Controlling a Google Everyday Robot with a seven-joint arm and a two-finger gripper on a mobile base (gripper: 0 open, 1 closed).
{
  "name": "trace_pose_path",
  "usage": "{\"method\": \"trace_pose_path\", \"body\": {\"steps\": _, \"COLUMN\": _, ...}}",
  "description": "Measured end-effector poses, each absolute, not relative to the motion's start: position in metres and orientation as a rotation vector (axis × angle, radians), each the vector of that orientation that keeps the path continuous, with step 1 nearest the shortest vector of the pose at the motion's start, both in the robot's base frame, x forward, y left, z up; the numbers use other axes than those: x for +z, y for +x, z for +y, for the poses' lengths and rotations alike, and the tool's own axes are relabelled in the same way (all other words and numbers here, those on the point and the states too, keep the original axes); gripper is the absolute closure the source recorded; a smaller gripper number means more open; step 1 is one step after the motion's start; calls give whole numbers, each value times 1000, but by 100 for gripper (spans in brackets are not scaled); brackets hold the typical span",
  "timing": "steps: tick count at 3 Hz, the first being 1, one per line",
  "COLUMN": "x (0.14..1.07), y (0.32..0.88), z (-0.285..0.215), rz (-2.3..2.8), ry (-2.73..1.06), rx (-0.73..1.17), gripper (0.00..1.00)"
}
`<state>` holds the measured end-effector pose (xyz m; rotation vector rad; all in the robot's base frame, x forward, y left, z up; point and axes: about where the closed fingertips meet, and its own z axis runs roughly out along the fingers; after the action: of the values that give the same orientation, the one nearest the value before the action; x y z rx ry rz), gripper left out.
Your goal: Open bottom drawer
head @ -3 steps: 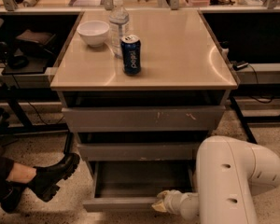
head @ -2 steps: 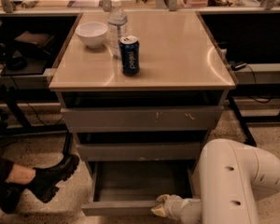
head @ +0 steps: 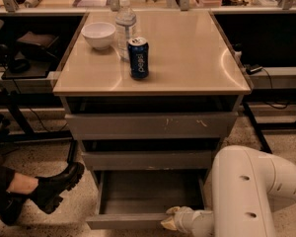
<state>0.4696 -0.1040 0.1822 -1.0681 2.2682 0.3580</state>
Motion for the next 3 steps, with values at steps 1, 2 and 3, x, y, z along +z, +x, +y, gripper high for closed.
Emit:
{"method": "trace_pose_path", "body": {"steps": 1, "x": 179, "y": 454, "z": -110, "rz": 2265, "ry": -1047, "rx": 357, "gripper": 100}}
{"method": "trace_pose_path", "body": {"steps": 2, "x": 183, "y": 454, "z": -109, "rz": 2265, "ry": -1047, "rx": 357, "gripper": 100}}
{"method": "trace_pose_path", "body": {"steps": 3, "x": 183, "y": 454, "z": -109, "rz": 2265, "ry": -1047, "rx": 357, "gripper": 81}}
